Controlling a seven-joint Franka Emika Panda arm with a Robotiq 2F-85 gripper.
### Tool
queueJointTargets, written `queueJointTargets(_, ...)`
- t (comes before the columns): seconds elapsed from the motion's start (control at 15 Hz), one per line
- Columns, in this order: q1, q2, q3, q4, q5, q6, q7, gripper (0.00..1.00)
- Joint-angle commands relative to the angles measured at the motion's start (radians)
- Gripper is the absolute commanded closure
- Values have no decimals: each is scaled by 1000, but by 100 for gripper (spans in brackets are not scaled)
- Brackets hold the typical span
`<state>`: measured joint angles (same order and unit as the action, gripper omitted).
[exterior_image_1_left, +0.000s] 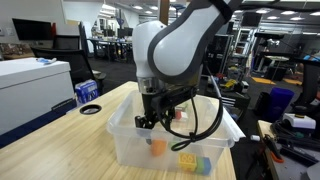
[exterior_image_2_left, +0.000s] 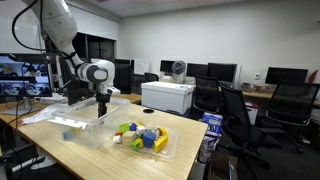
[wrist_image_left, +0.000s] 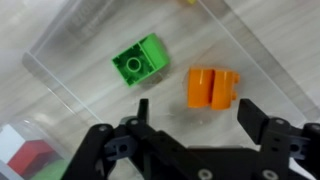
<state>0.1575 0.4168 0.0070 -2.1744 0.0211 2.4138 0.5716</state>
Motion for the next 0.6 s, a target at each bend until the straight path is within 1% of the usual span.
queueJointTargets(0.0, 24, 28, -13, 103, 18, -262, 63, 6)
queueJointTargets(0.07, 24, 34, -8, 126, 23, -322, 72, 2)
queueJointTargets(0.2, 18, 45, 2, 160, 33, -383, 61, 0)
queueJointTargets(0.33, 11, 52, 12, 161, 40, -348, 28, 0)
queueJointTargets(0.53, 14, 67, 16, 158, 32, -304, 14, 0)
